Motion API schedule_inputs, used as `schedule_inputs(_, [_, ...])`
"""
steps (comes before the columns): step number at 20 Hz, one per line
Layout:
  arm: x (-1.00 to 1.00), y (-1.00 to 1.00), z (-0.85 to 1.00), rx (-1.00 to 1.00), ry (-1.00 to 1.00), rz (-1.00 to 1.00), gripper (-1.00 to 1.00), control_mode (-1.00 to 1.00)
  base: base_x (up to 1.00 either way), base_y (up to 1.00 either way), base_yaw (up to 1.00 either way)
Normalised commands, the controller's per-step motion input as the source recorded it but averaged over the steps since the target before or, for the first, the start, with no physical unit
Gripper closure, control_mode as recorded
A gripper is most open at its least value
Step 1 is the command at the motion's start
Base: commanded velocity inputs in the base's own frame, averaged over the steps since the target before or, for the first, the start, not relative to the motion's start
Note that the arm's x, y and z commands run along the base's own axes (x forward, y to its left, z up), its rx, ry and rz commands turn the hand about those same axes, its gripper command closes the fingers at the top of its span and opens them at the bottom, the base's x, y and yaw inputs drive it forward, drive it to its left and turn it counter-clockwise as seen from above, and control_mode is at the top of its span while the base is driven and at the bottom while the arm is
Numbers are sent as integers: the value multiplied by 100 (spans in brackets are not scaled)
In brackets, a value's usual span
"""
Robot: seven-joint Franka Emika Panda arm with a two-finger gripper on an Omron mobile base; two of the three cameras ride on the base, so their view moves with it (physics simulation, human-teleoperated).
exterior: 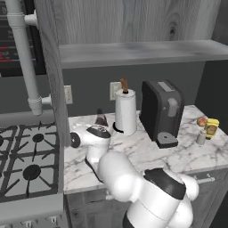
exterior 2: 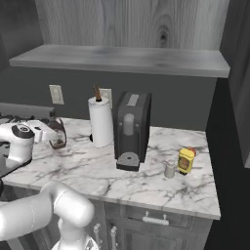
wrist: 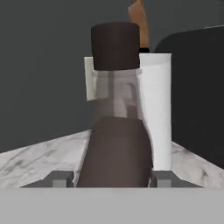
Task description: There are various items on the counter. Only move the condiments/shakers into the cabinet.
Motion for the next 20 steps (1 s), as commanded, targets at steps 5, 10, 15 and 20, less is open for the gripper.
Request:
schedule_inputs(5, [-23, -1, 94, 0, -23, 0, 100, -100, 0, 0, 0])
schedule_inputs(10, [-3, 0, 100, 0, -4, 0, 100, -100, 0, 0, 0])
schedule_inputs(15, [-19, 0, 97, 0, 1, 10, 100, -100, 0, 0, 0])
schedule_inputs(20, [-88, -1, 46, -1, 2, 13, 100, -100, 0, 0, 0])
